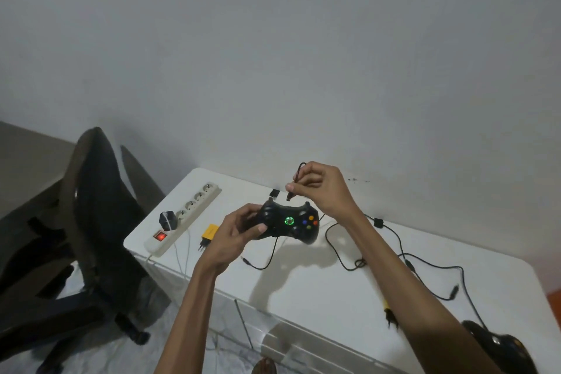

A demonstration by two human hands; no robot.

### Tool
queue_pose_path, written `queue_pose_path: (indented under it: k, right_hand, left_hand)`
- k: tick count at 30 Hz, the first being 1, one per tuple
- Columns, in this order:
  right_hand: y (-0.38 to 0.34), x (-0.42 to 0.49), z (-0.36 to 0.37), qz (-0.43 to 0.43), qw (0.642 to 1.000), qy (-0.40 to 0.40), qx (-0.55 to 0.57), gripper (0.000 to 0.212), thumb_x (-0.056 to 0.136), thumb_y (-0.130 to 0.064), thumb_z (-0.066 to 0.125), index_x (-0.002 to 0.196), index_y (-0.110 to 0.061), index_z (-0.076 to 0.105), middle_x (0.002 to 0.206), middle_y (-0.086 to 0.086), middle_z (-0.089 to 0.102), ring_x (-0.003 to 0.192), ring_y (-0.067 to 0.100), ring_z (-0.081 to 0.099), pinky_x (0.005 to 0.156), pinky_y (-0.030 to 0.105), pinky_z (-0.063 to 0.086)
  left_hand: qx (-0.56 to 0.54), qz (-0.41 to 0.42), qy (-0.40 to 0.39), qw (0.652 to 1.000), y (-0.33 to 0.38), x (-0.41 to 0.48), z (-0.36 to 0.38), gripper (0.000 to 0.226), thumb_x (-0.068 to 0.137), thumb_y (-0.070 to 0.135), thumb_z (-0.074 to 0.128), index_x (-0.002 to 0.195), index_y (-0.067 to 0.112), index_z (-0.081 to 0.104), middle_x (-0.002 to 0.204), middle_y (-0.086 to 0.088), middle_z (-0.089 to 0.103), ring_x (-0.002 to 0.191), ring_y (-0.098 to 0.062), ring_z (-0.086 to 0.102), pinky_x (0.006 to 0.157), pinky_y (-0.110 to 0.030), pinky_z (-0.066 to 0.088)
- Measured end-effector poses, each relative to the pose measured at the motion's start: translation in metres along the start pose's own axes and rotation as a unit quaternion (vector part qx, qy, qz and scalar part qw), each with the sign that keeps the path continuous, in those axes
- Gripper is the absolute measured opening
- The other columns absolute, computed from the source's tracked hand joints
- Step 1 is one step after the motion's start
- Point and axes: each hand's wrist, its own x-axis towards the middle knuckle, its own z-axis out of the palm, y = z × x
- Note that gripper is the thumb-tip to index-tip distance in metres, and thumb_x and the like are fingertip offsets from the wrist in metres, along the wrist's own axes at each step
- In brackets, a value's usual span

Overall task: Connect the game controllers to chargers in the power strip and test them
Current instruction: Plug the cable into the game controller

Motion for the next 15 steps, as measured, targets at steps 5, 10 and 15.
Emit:
queue_pose_path:
  k: [5,10,15]
  right_hand:
    - [-0.004,0.004,-0.002,-0.010,0.999,0.007,-0.036,0.026,0.072,-0.014,0.088,0.081,-0.004,0.065,0.080,0.011,0.077,0.073,0.019,0.076,0.077,0.026,0.058]
    - [-0.005,0.005,-0.002,-0.011,0.999,0.009,-0.049,0.026,0.071,-0.014,0.088,0.080,-0.005,0.066,0.080,0.012,0.077,0.075,0.023,0.076,0.072,0.020,0.055]
    - [-0.004,0.006,-0.001,-0.012,0.999,0.007,-0.050,0.026,0.071,-0.015,0.088,0.080,-0.005,0.065,0.081,0.012,0.076,0.072,0.019,0.075,0.071,0.021,0.055]
  left_hand:
    - [-0.007,0.018,0.006,1.000,0.013,0.001,0.001,0.029,0.094,0.001,0.063,0.123,0.003,0.062,0.120,-0.018,0.069,0.116,-0.034,0.064,0.098,-0.043,0.055]
    - [-0.023,0.029,0.012,0.999,0.019,0.000,0.003,0.030,0.094,-0.002,0.061,0.123,0.001,0.061,0.120,-0.016,0.069,0.115,-0.025,0.065,0.091,-0.032,0.056]
    - [-0.022,0.036,0.021,0.999,0.022,0.000,0.004,0.029,0.094,-0.003,0.059,0.123,0.000,0.061,0.120,-0.017,0.069,0.112,-0.019,0.066,0.088,-0.028,0.056]
